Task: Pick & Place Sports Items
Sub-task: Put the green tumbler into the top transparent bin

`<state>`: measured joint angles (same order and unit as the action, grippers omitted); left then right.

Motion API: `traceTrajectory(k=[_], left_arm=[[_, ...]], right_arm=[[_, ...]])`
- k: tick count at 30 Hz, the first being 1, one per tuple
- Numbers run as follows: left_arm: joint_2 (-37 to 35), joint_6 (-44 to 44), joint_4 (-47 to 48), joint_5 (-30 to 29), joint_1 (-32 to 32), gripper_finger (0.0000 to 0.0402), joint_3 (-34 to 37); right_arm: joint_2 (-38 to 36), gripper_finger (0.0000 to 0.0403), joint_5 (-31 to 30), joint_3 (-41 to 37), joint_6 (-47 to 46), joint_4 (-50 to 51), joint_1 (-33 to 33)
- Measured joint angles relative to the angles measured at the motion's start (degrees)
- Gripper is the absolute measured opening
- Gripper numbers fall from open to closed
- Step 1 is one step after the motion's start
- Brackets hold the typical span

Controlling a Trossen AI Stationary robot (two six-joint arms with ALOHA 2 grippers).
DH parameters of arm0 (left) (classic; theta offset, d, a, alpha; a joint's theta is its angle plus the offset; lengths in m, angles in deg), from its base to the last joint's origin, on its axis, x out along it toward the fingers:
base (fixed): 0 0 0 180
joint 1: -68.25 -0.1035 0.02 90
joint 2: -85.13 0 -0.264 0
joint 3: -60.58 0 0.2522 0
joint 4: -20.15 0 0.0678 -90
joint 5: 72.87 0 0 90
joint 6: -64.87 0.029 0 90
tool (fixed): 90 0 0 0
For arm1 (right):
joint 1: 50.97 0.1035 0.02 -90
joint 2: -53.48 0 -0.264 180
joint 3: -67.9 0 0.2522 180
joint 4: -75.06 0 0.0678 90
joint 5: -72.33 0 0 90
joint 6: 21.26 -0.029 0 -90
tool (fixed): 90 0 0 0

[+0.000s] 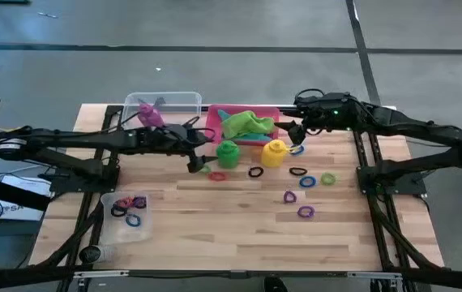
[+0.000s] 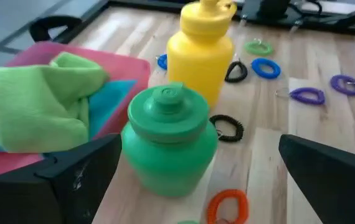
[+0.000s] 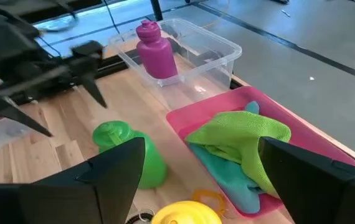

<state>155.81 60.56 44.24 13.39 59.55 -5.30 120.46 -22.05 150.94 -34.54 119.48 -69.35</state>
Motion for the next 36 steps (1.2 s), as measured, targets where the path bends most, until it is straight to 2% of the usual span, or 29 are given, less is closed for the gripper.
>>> traceTrajectory(k=[14,25,32,36], left_arm=[[13.2,0.4,-13.4,1.1,-0.6,0.0353,0.0],[14.2,0.1,-15.9,-1.4,-0.6,0.0353,0.0],[14.2,0.1,-16.0,-5.4,-0.6,0.0353,0.0],[14.2,0.1,-16.7,-5.4,-0.6,0.0353,0.0]], right_arm=[[0.0,0.0252,0.0,0.0,1.1,0.0,0.0],[0.0,0.0252,0.0,0.0,1.1,0.0,0.0],[0.0,0.0252,0.0,0.0,1.1,0.0,0.0],[0.0,0.0252,0.0,0.0,1.1,0.0,0.0]])
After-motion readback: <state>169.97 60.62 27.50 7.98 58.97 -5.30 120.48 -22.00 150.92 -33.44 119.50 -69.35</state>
